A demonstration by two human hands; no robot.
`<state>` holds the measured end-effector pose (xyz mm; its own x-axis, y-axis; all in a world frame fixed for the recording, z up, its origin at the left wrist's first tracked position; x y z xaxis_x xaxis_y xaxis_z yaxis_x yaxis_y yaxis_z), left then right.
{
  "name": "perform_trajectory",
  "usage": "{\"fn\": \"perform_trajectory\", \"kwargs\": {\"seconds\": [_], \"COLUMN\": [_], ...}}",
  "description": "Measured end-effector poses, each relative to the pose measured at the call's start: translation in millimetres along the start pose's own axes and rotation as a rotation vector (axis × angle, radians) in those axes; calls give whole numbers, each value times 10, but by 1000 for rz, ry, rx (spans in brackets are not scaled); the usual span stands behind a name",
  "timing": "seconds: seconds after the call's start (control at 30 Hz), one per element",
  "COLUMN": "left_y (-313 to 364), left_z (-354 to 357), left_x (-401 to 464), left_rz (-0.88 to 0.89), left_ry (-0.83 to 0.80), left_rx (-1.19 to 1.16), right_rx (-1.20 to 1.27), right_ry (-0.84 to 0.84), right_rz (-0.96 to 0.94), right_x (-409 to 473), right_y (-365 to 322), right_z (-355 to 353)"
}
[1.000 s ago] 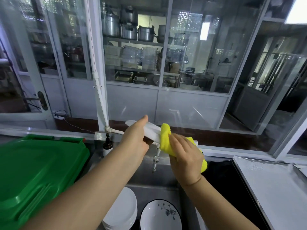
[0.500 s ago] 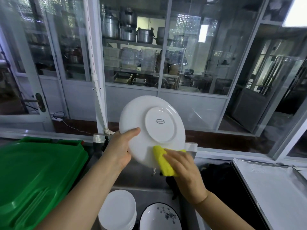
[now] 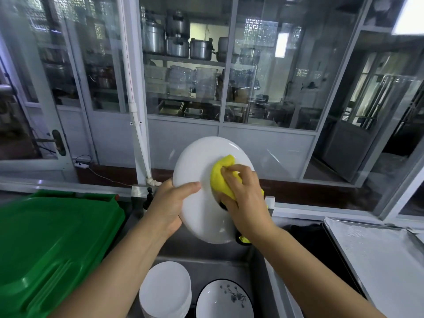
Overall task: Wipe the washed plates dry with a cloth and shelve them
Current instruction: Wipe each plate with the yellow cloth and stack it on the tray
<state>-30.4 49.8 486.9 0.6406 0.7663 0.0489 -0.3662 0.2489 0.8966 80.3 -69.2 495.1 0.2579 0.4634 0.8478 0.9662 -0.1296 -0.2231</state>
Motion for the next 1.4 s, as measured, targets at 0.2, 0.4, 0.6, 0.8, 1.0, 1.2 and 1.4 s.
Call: {"fn": "perform_trajectory", "kwargs": {"seconds": [0.2,0.4,0.6,0.8,1.0,1.2,1.4], "left_y": [103,119,105,175,157,124,102], "left_z": [-133,-236,-78,-153,-102,-11,-60], "left_x": [-22,-33,-100,-67,-117,-166,-124], "left_rz": [-24,-48,-8,24,67,47,-112], "left_ry": [-19,-51,-85,-9,3,56,120], "left_rx": [4,48,50,53,59,-6,-160], "right_rx": [10,-101,-88,121,152,24,-62], "right_ry": [-220,-182,-112,-244,-128,-189,-118], "right_rz": [-256,-216,-203,-249,-20,-104,-354], "right_x": [-330,-288,23,-261,6,231,-87], "right_y": [77,418,100,-88,-52,-269,-412], "right_z": [-122,-268,-162,-119,-162,-54,-130]}}
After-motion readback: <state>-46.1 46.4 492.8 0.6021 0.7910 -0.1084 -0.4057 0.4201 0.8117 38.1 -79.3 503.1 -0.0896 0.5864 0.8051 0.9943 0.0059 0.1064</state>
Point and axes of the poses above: each hand's wrist, its own x-axis towards the middle knuckle, its own z-axis out of the palm, y = z × x, the point moved 3 cm from there along x, towards the middle knuckle, and after that the axes turned 7 degrees about y, right-handed, at the moved point
